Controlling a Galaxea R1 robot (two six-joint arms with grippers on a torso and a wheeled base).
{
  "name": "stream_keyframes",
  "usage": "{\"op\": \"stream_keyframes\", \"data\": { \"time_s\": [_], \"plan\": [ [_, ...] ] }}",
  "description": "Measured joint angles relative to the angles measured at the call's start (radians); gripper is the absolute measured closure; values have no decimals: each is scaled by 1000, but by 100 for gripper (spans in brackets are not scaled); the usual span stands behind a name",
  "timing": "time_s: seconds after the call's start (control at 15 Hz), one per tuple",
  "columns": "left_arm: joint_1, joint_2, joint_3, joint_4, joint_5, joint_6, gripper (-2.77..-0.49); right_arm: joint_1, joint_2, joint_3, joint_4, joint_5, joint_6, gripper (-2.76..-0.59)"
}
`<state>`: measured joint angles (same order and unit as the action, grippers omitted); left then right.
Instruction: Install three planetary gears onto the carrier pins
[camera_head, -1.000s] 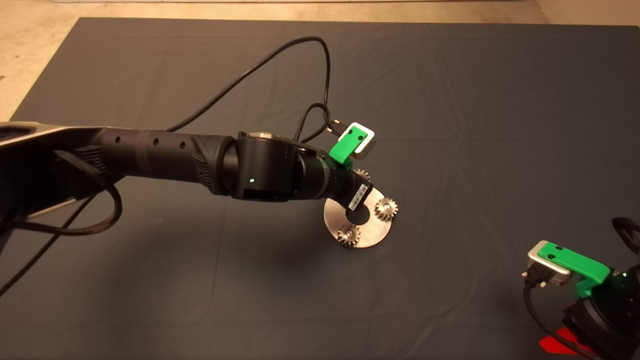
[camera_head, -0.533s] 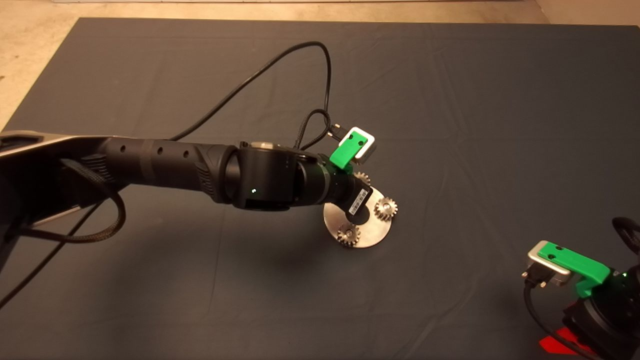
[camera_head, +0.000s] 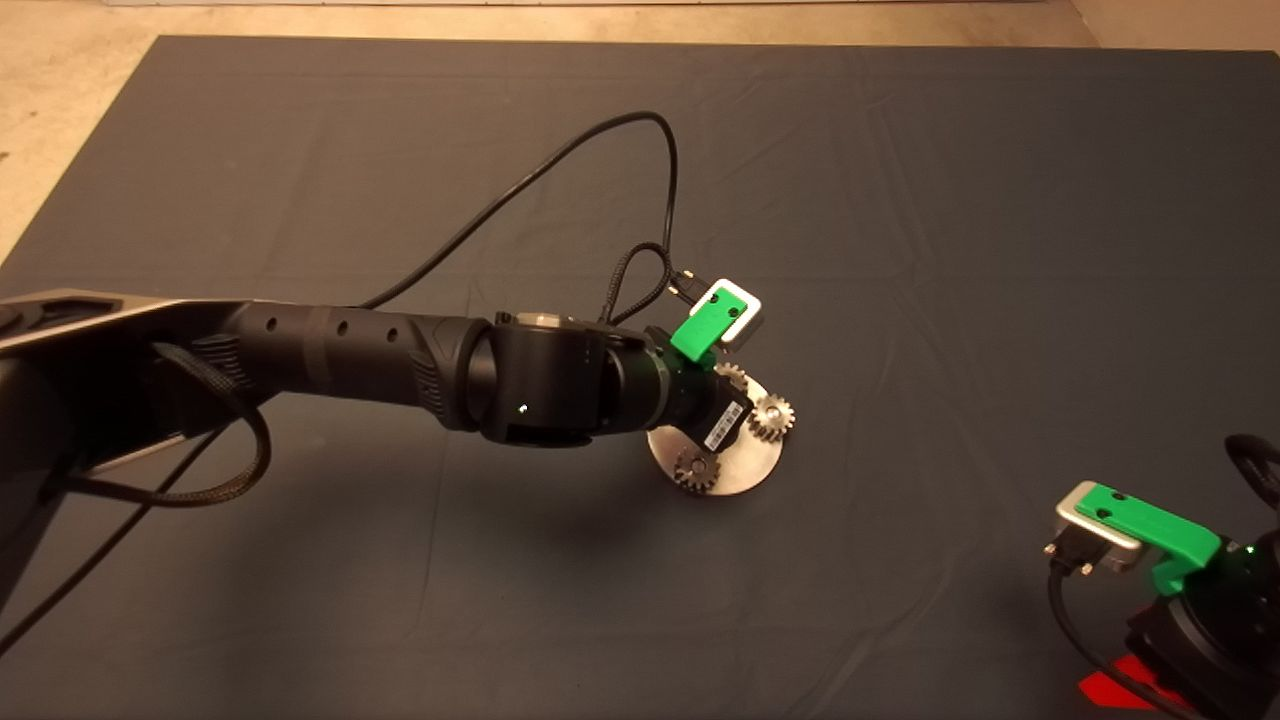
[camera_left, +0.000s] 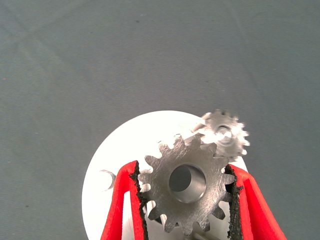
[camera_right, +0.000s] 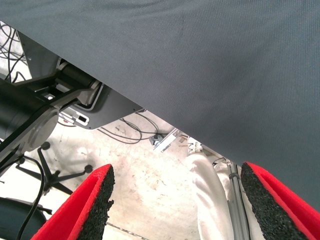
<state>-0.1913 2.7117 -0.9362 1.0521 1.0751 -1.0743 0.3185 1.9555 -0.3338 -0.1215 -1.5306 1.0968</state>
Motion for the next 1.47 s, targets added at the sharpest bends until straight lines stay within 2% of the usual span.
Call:
{"op": "stream_keyframes", "data": {
  "time_s": [0.33, 0.73, 1.2, 1.47],
  "plan": [
    [5, 0, -15, 0, 0, 42, -60, 0, 0, 0, 0, 0, 0, -186],
    [6, 0, -53, 1, 15, 146, -60, 0, 0, 0, 0, 0, 1, -186],
    [7, -10, -86, 0, 16, 201, -60, 0, 3, 0, 0, 0, 4, -186],
    [8, -9, -94, 2, 6, 224, -60, 0, 6, 1, 0, 0, 4, -186]
  ]
}}
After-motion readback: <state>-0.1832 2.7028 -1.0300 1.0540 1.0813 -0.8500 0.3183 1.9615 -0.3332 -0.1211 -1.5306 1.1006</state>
